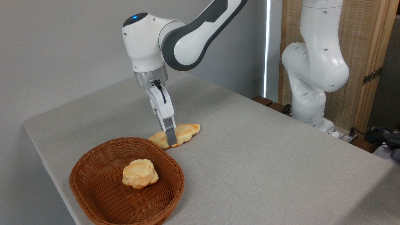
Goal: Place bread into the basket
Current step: 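Lift the gripped pastry and carry it over the wicker basket, then lower the pastry into the basket beside the bun and open the gripper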
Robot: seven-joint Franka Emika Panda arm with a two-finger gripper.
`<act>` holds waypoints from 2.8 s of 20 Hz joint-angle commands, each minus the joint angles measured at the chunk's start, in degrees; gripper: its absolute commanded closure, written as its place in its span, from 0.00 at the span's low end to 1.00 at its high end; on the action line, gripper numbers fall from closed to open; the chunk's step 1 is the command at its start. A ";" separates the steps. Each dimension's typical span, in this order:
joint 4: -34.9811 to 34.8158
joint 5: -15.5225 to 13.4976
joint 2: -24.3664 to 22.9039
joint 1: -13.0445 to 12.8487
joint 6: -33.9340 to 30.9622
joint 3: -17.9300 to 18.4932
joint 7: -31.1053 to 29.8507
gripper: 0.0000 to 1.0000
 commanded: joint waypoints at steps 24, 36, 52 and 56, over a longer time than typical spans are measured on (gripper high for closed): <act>9.98 -6.21 0.81 0.72 13.72 8.46 -1.39 0.30; 9.98 -13.42 5.56 0.72 24.99 10.40 -2.27 0.00; 10.15 -13.59 5.56 0.80 25.43 10.49 -3.06 0.00; 10.16 -13.51 4.16 0.72 24.99 11.28 -3.06 0.00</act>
